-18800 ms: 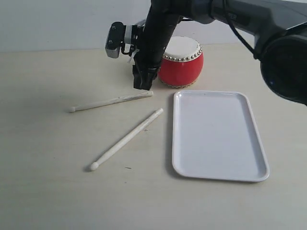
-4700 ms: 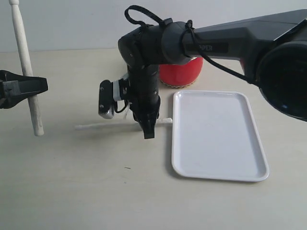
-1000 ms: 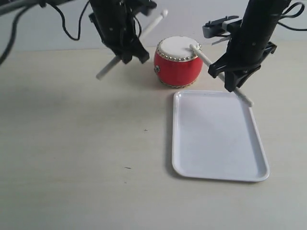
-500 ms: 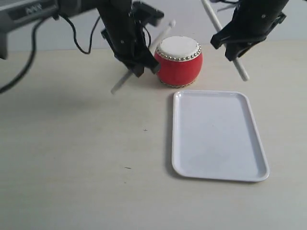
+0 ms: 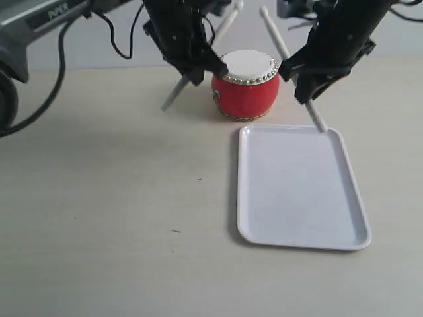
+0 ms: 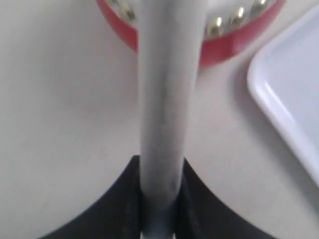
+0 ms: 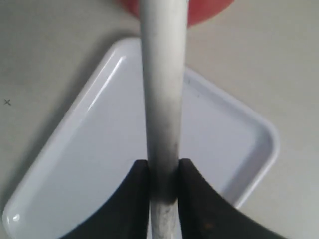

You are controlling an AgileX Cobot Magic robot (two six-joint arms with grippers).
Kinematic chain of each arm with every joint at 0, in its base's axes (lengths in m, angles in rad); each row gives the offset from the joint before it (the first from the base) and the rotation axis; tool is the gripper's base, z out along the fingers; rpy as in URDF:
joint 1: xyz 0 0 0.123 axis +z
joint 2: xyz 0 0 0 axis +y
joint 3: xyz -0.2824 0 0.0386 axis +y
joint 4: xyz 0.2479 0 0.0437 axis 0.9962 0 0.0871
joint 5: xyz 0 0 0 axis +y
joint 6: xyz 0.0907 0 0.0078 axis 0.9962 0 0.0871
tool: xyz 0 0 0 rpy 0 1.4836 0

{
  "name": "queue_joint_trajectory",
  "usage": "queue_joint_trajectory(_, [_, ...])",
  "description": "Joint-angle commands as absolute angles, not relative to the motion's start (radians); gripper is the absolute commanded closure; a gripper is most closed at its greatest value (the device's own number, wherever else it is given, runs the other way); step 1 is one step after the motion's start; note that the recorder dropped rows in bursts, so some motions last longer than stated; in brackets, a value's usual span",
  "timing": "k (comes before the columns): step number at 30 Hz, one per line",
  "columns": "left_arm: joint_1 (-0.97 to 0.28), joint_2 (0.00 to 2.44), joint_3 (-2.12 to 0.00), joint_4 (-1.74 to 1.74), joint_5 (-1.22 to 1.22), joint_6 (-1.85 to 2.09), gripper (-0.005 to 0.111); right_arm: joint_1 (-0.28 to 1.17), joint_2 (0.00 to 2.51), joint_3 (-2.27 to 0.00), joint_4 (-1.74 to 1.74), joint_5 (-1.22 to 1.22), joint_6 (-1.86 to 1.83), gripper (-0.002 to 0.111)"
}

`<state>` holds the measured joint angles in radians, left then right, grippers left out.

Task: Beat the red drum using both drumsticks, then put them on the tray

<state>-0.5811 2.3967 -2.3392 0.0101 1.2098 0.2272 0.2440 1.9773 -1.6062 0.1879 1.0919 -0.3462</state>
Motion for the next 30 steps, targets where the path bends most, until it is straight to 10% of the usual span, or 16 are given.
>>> queue_joint_trajectory(1, [-0.603, 2.283, -2.378, -0.013, 1.221, 0.201, 0.107, 0.244, 2.13, -1.613, 0.202, 1.126, -0.365, 0.108])
queue_joint_trajectory(20, [-0.617, 2.556, -2.318, 0.024, 1.221, 0.26, 0.107, 0.244, 1.759, -1.631, 0.226, 1.177, -0.345, 0.108])
queue_joint_trajectory(30, [-0.618, 2.256, -2.32, 0.068, 1.221, 0.203, 0.107, 0.244, 2.143, -1.636, 0.217, 1.134, -0.347, 0.108])
